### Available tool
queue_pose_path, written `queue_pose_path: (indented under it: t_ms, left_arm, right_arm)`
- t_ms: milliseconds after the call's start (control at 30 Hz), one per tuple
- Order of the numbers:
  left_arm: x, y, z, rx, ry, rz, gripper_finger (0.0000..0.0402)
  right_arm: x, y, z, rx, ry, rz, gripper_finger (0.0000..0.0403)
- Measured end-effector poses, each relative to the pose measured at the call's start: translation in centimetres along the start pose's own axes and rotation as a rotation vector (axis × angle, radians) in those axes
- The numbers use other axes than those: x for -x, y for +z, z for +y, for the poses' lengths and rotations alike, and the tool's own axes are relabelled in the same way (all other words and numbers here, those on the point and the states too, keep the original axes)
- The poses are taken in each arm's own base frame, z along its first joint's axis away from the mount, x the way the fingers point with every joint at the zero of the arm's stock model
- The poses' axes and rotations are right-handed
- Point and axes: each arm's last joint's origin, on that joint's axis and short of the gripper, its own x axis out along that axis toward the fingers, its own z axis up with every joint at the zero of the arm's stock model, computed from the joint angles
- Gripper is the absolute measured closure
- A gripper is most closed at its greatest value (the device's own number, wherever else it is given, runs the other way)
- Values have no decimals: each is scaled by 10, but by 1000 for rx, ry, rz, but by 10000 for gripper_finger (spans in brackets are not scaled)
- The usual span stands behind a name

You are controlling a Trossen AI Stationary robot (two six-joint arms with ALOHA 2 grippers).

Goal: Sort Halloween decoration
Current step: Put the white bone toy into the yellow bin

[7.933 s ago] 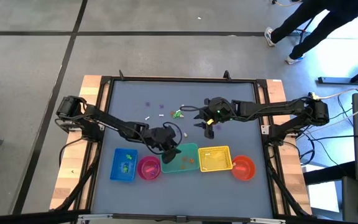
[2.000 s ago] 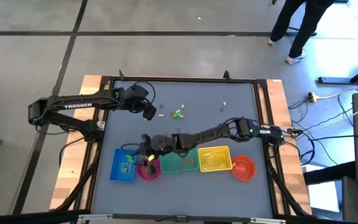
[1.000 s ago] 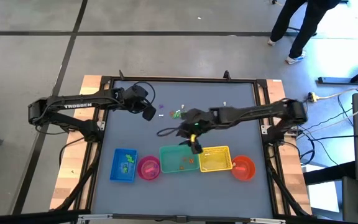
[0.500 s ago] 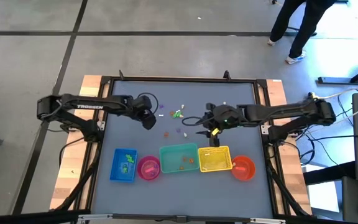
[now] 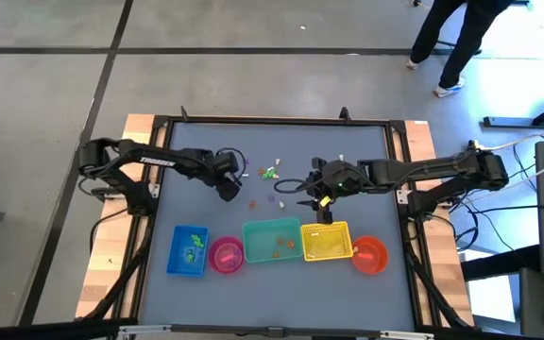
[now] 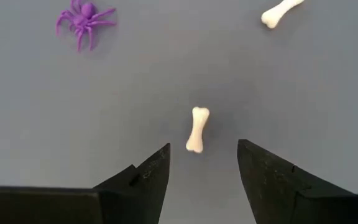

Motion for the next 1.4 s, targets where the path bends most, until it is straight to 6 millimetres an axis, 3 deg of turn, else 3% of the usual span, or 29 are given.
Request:
queue_pose_path:
  t_ms: [1400]
  left_arm:
    - [-7, 2, 3, 24, -42, 50, 329]
  right_arm:
    - [0, 0, 0, 1, 1, 3, 210]
